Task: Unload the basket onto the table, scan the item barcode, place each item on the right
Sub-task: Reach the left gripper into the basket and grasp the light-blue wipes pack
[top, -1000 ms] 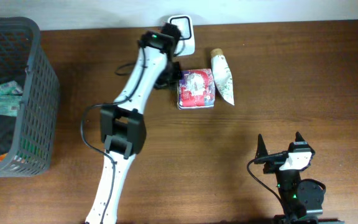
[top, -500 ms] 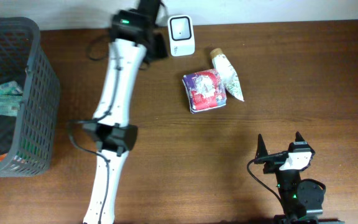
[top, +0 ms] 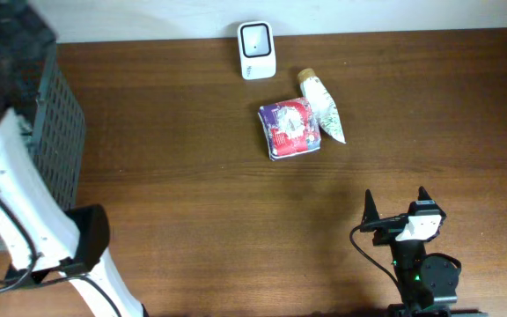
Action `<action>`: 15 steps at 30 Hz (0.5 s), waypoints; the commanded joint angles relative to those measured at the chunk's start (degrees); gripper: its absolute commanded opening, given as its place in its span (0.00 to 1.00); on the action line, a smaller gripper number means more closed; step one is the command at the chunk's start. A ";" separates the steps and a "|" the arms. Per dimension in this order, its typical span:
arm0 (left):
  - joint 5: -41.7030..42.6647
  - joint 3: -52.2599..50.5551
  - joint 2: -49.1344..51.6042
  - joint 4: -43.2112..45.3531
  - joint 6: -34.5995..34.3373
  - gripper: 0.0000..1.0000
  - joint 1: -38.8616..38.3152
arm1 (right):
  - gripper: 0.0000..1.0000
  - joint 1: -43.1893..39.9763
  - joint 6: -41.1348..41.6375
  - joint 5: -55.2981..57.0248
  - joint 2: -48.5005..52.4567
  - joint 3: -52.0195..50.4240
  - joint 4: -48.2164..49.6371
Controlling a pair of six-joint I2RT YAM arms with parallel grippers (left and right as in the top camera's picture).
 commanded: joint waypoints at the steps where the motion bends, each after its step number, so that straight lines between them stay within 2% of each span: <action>1: -2.93 -5.70 0.94 -0.22 0.68 0.99 6.69 | 0.98 0.48 0.44 0.46 -0.33 -0.52 -0.13; 5: -2.86 -17.51 0.94 0.74 0.63 0.99 13.60 | 0.98 0.48 0.44 0.48 -0.33 -0.52 -0.13; 8: -1.88 -28.15 0.94 5.27 0.74 0.97 17.70 | 0.98 0.48 0.46 0.46 -0.33 -0.52 -0.13; 10: 0.74 -36.48 0.94 10.67 7.39 0.95 19.23 | 0.98 0.48 0.44 0.46 -0.33 -0.52 -0.13; 12: 1.40 -43.65 0.94 16.44 12.44 0.98 19.43 | 0.98 0.48 0.46 0.48 -0.33 -0.52 -0.13; 15: 1.40 -55.08 0.94 28.28 26.01 0.99 19.26 | 0.99 0.48 0.44 0.48 -0.33 -0.52 -0.13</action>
